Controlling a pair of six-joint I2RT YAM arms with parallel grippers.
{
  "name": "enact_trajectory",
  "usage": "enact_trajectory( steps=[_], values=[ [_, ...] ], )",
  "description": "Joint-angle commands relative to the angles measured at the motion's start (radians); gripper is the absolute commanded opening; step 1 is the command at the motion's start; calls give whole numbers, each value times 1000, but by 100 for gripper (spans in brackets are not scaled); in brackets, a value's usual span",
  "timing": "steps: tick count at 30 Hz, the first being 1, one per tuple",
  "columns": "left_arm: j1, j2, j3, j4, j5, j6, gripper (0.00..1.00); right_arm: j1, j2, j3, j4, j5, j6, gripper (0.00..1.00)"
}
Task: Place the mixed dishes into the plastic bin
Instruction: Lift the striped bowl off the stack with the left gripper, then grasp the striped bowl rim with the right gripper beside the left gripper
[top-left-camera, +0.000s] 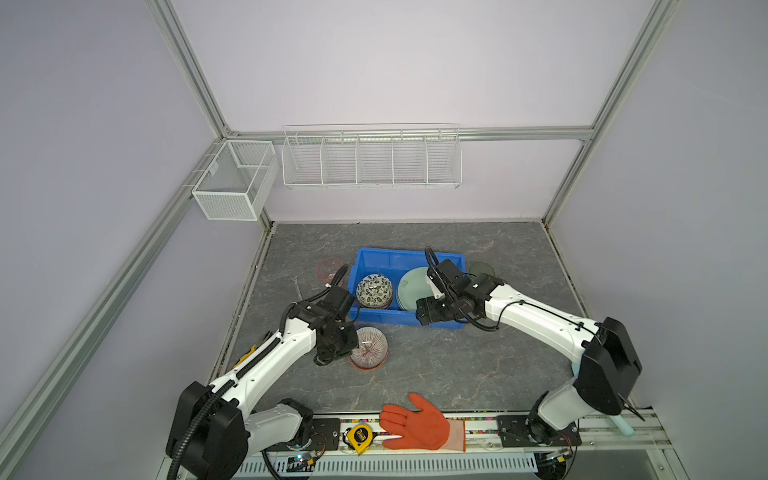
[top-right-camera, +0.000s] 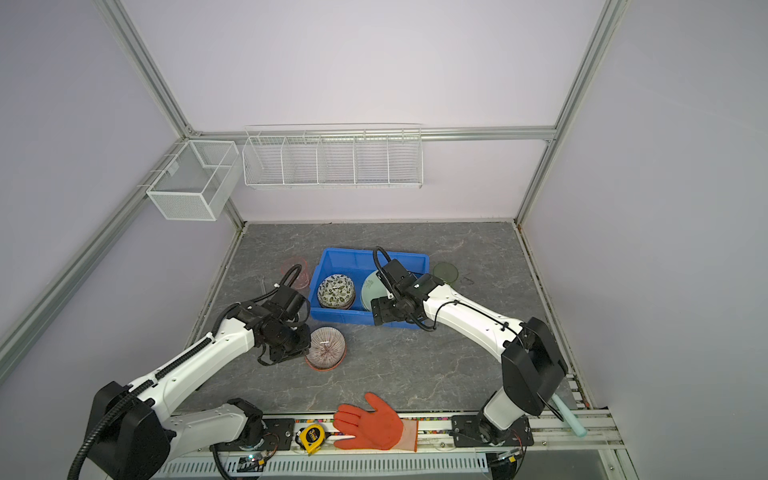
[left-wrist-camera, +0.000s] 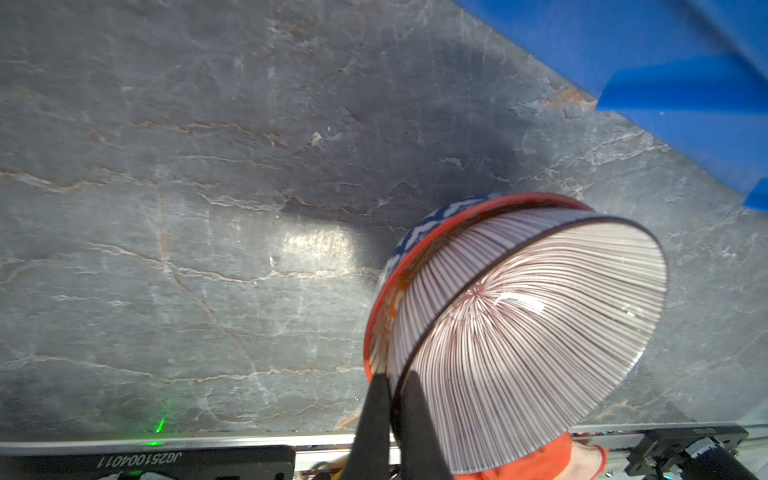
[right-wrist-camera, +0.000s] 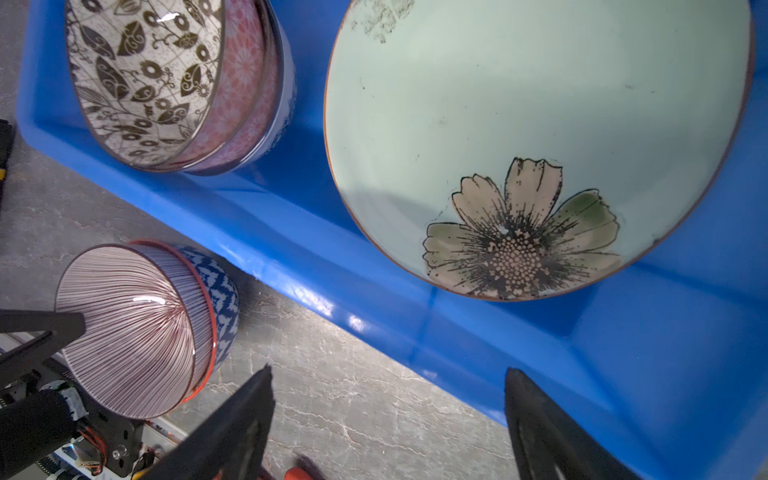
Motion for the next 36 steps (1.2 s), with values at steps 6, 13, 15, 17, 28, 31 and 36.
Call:
enact_trajectory(
  steps=[6,13,15,17,28,31,36],
  values=[
    [-4,-2,62,-54,-2,28,2,-9,-35,-13,4,-7,6,88],
    [-4,-26,65,-73,-8,29,0,-9,-42,-13,5,-23,7,88],
    [-3,-34,67,-66,4,30,0,-9,-43,-14,10,-41,8,88],
    [-4,-42,67,-64,10,27,0,-10,-45,-12,16,-62,8,88],
    [-3,-73,95,-95,2,34,0,29,-41,21,29,-130,17,88],
    [-4,-81,106,-102,4,30,0,56,-22,53,19,-133,17,88],
    [-3,-92,131,-124,-2,27,0,93,0,102,2,-134,17,88]
  ],
)
